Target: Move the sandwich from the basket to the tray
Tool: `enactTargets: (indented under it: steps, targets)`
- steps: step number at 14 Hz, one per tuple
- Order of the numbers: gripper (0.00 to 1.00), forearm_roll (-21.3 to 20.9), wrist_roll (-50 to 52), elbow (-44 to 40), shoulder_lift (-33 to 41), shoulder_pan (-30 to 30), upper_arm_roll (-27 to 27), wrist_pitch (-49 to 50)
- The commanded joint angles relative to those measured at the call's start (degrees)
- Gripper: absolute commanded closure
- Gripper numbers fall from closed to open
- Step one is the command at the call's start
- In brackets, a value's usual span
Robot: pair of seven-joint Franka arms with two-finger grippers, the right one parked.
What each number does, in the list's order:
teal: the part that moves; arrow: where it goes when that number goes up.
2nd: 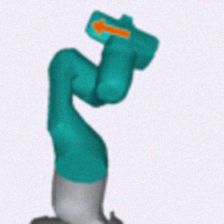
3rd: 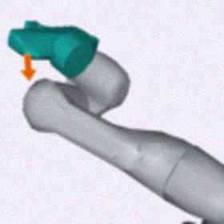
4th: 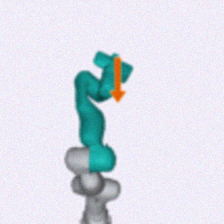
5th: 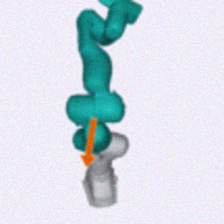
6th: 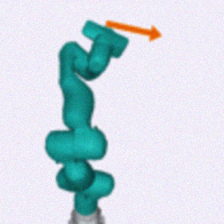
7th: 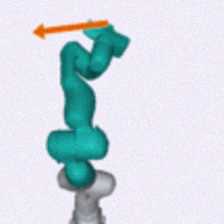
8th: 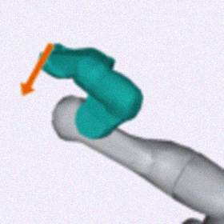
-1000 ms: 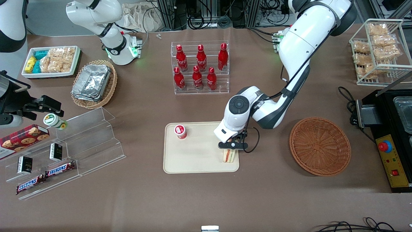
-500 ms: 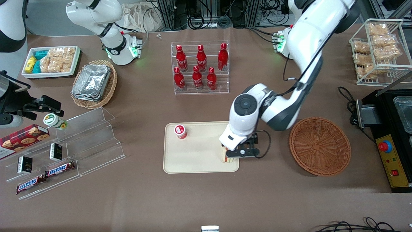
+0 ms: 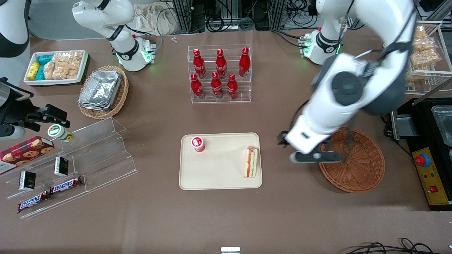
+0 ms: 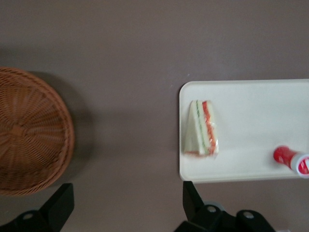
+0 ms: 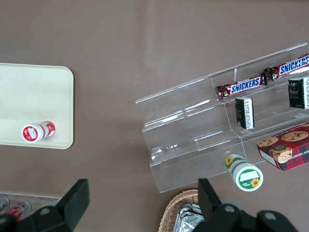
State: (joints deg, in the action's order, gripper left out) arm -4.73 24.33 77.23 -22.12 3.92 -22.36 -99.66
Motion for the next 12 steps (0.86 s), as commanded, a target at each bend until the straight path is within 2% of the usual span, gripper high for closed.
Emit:
enactTargets:
  steps: [1, 3, 6, 8, 12]
  targets:
    - [0.0, 3.85, -9.44, 1.79, 8.29, -4.26, 0.38, 9.45]
    - [0.0, 4.2, -11.31, 1.96, 12.78, -3.22, 6.86, 15.96]
    - [0.0, 4.29, -21.04, 4.68, 19.54, -2.59, 13.03, 22.66]
    - [0.0, 4.29, -23.44, 9.41, 23.85, -3.12, 14.27, 22.32]
    - [0.0, 3.94, -22.75, 8.73, 22.74, -4.18, 14.19, 22.14]
